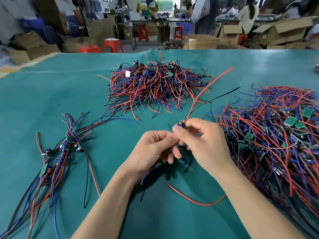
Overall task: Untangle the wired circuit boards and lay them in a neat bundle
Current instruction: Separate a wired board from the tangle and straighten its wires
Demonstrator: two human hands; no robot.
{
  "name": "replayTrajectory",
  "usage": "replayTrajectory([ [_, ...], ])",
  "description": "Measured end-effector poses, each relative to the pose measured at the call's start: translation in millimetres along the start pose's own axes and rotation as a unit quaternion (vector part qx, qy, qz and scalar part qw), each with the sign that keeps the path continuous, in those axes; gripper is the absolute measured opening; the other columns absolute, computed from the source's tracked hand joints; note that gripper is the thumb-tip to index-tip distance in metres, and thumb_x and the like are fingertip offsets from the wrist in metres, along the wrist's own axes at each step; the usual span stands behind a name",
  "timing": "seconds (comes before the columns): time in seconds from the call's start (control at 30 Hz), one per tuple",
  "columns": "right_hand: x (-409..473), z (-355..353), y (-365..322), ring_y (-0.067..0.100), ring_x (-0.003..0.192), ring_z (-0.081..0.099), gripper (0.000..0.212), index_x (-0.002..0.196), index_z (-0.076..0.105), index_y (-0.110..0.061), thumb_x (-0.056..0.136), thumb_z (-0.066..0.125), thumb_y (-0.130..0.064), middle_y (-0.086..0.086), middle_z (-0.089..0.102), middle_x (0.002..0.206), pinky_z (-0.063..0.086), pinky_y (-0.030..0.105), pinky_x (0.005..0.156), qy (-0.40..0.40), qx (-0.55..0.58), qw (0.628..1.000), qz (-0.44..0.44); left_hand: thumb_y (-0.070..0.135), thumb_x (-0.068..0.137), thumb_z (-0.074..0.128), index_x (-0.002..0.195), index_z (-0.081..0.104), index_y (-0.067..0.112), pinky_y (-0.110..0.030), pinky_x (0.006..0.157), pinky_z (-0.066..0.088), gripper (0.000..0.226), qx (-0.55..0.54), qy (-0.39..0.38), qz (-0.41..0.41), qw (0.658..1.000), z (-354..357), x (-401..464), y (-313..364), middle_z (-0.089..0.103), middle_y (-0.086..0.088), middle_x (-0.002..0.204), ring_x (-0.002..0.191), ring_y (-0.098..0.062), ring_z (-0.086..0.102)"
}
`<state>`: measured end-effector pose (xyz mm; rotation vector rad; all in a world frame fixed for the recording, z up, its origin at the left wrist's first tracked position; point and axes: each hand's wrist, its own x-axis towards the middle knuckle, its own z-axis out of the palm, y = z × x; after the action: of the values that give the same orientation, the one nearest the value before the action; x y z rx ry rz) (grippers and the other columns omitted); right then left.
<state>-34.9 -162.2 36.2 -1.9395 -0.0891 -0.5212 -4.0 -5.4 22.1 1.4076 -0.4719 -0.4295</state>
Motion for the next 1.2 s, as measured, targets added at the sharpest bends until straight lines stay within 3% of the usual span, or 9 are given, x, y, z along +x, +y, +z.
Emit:
replayTrajectory([
  [0.1,6.6,-8.9,4.0,0.034,0.055,0.055,0.033,0.08,0.066,-0.02,0.083,0.066,-0.052,0.012,0.062,0.061,0.049,0.049,0.057,0.07,0.015,0.997,0.006,0.023,0.095,0.06,0.077,0.073,0.016,-0.019,0.052,0.04,0.022,-0.007,-0.044,-0.01,0.999,0.3,-1.0,1.5,0.069,-0.007,0.066,0.051,-0.012,0.054],
  [0.23,17.4,-30.0,7.6,0.012,0.047,0.053,0.028,0.073,0.066,-0.013,0.09,0.071,-0.035,0.005,0.061,0.06,0.043,0.028,0.044,0.171,0.1,0.979,0.047,0.024,0.092,0.058,0.075,0.072,0.017,-0.027,0.058,0.038,0.023,0.021,-0.073,-0.019,0.997,4.1,-1.7,2.4,0.072,-0.006,0.069,0.056,-0.013,0.056],
  [0.43,28.2,-74.5,-14.1,0.01,0.041,0.052,0.025,0.074,0.062,-0.016,0.099,0.061,-0.017,-0.004,0.063,0.055,0.037,0.019,0.039,0.338,0.282,0.892,0.098,0.013,0.099,0.056,0.091,0.071,0.011,-0.02,0.06,0.043,0.018,0.035,-0.068,-0.025,0.997,6.5,-2.2,0.3,0.075,-0.009,0.085,0.069,-0.015,0.06],
  [0.57,27.6,-37.1,-55.9,0.013,0.04,0.053,0.023,0.076,0.068,-0.008,0.096,0.067,-0.018,0.006,0.065,0.057,0.042,0.02,0.036,0.146,0.279,0.944,0.103,0.014,0.099,0.057,0.097,0.068,0.014,-0.019,0.056,0.043,0.012,0.05,-0.033,-0.016,0.998,8.2,0.7,-1.7,0.075,-0.005,0.089,0.072,-0.011,0.061],
  [0.7,41.4,48.3,-99.8,0.019,0.038,0.06,0.038,0.078,0.068,0.004,0.098,0.068,-0.029,0.015,0.069,0.059,0.047,0.025,0.037,-0.084,0.225,0.962,0.133,0.014,0.077,0.065,0.077,0.072,0.02,-0.025,0.064,0.047,0.009,0.053,0.008,0.004,0.999,10.2,-0.9,-2.7,0.071,0.0,0.076,0.071,-0.012,0.06],
  [0.83,73.7,107.4,-116.3,0.027,0.045,0.069,0.057,0.09,0.066,0.003,0.1,0.052,-0.051,0.013,0.072,0.06,0.056,0.033,0.042,-0.279,-0.04,0.956,0.086,0.014,0.068,0.058,0.09,0.071,0.007,-0.047,0.079,0.046,0.027,0.032,0.055,0.014,0.998,9.8,-2.1,-5.7,0.068,-0.023,0.093,0.086,-0.028,0.055],
  [0.93,102.2,111.6,-92.7,0.025,0.051,0.072,0.037,0.084,0.073,-0.003,0.096,0.054,-0.032,0.009,0.075,0.066,0.063,0.038,0.054,-0.245,-0.173,0.953,0.048,0.002,0.078,0.057,0.073,0.072,0.019,-0.023,0.058,0.043,0.023,0.037,0.034,0.008,0.999,8.4,2.6,-6.2,0.069,0.003,0.07,0.061,-0.009,0.055],
  [1.1,122.5,89.8,-21.7,0.031,0.076,0.071,0.031,0.113,0.067,-0.013,0.084,0.056,-0.015,0.014,0.069,0.102,0.062,0.04,0.078,-0.23,-0.401,0.88,0.108,-0.007,0.093,0.051,0.112,0.061,-0.006,-0.02,0.052,0.042,0.021,0.048,0.049,-0.012,0.998,7.1,7.2,-9.2,0.073,-0.01,0.082,0.063,-0.013,0.055],
  [1.2,121.7,89.5,9.6,0.035,0.109,0.064,0.03,0.121,0.065,-0.021,0.092,0.063,-0.021,0.009,0.061,0.128,0.049,0.035,0.082,-0.156,-0.403,0.896,0.106,-0.005,0.093,0.052,0.109,0.062,-0.005,-0.02,0.055,0.043,0.019,0.052,0.053,-0.009,0.997,6.5,7.2,-9.7,0.074,-0.009,0.082,0.065,-0.014,0.055],
])
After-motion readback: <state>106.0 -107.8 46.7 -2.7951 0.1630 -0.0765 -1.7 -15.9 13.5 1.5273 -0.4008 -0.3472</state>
